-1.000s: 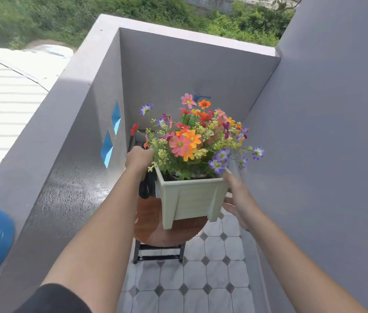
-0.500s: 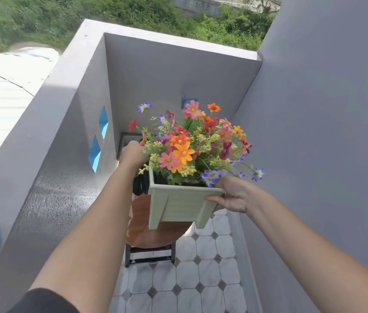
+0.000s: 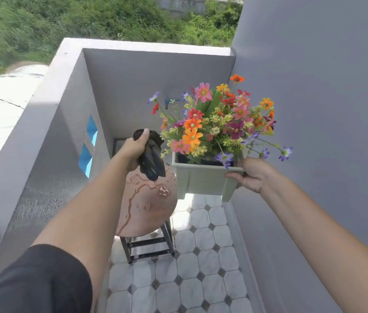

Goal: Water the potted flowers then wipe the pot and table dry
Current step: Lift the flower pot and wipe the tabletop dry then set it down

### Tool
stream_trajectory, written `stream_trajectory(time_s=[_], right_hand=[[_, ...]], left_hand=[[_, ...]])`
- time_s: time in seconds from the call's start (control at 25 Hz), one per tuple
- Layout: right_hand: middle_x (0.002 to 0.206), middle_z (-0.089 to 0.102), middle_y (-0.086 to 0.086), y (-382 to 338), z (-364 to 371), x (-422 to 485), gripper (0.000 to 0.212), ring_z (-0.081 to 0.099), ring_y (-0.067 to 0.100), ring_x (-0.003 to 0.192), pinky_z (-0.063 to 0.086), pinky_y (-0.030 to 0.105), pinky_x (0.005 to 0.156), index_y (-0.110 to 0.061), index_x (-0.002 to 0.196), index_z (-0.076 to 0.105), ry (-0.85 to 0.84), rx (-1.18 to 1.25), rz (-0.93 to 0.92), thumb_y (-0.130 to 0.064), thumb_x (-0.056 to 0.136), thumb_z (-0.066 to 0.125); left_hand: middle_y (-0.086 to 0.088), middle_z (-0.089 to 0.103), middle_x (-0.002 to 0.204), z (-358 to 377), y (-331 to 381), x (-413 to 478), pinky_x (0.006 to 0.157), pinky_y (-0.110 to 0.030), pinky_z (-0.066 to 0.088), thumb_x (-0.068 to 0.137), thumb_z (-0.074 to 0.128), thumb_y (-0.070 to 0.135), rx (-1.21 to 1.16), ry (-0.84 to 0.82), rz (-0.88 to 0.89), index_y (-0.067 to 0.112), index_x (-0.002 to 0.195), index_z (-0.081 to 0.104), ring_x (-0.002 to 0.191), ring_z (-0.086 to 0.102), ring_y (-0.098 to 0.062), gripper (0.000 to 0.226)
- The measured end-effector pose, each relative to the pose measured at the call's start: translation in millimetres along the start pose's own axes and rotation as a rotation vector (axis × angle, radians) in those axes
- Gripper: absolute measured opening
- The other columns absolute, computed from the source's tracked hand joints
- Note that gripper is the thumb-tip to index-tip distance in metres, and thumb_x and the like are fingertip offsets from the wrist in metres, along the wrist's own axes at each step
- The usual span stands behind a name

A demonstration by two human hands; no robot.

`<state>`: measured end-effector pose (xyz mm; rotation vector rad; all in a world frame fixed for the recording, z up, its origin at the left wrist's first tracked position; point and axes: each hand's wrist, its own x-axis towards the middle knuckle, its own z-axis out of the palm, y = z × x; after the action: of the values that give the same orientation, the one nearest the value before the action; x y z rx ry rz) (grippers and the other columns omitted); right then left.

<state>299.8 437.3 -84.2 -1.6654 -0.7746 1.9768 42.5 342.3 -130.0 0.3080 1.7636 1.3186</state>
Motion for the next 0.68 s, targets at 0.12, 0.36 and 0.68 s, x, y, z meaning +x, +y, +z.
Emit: stream_trajectory(time_s=[0.12,0.36,0.68], right_hand=[[0.130,0.034,0.013,1,-5,15,0.030,0.035,0.039,0.123,0.050,0.032,0.029,0.000,0.124,0.039,-0.003,0.112,-0.047,0.008,0.096,0.033],[0.125,0.035,0.010,20,10,49,0.030,0.048,0.027,0.108,0.058,0.025,0.056,0.000,0.120,0.038,0.015,0.244,-0.110,0.012,0.093,0.035],[0.122,0.050,0.024,50,16,74,0.015,0.050,0.041,0.115,0.057,0.025,0.042,0.004,0.084,0.054,0.126,0.383,0.055,0.003,0.092,0.042]], left_hand=[[-0.009,0.061,0.095,-18,-25,8,0.077,-0.036,0.046,0.093,0.045,0.050,0.567,0.061,0.080,0.008,0.109,0.057,0.087,0.058,-0.027,0.047],[-0.008,0.042,0.142,-18,-154,0,0.089,-0.050,0.048,0.091,0.044,0.051,1.454,0.020,0.209,0.028,0.142,0.033,0.124,0.044,-0.036,0.057],[-0.017,0.065,0.106,-47,-207,-18,0.069,-0.047,0.054,0.059,0.085,0.037,1.579,0.043,0.560,0.009,0.116,0.058,0.093,0.064,-0.038,0.069]])
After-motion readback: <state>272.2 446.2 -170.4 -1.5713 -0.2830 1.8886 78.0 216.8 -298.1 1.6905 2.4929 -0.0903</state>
